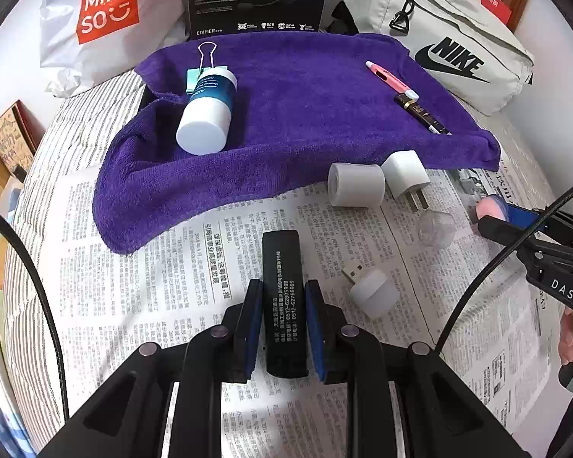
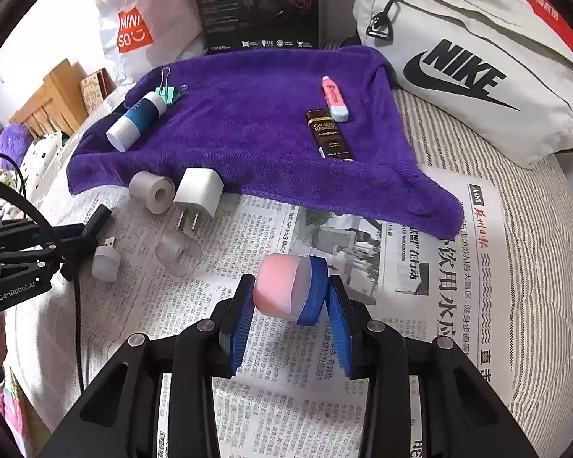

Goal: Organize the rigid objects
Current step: 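Lift and carry the power bank with the left tool while the right tool carries the container over the towel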

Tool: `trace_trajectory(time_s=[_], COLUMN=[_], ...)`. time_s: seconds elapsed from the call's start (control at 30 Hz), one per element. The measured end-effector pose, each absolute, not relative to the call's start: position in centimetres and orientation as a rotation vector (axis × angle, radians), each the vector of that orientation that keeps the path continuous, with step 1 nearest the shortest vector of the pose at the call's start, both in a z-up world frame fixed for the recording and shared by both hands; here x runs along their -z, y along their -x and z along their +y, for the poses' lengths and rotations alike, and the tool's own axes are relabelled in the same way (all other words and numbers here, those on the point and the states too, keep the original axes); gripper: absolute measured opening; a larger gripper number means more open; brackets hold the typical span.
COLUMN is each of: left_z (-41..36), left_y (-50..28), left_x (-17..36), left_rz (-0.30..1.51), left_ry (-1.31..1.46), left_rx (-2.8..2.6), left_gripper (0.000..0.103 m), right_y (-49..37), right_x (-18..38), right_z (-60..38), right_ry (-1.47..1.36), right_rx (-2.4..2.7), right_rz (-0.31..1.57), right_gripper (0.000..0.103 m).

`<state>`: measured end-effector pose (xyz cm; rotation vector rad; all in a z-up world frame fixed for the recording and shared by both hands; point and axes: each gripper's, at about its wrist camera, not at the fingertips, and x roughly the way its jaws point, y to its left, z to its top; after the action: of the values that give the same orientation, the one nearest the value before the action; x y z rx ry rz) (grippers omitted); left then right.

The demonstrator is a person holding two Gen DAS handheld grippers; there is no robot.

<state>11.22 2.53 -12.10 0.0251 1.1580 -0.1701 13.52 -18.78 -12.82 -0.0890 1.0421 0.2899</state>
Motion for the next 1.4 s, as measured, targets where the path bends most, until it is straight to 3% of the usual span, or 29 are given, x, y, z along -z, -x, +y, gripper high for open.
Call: trace_trajectory(time_s=[0.5,1.4], left_z=[3.2,4.2], left_y=[-11.2,-14.6], left_x=[12.2,6.5], left_rz=[1.159,1.064], left_ry=[-0.001,-0.007], left_rx=[0.179,0.217], left_gripper=[0.021,0.021], right_y=[-12.9,-16.6], right_x=[12.0,8.3], right_z=[-19.1,-18.5], right_ry=[0.082,0.064], right_rx=[-0.305,-0.376], right_rz=[1.034,0.973], right_gripper=[0.038,0.038])
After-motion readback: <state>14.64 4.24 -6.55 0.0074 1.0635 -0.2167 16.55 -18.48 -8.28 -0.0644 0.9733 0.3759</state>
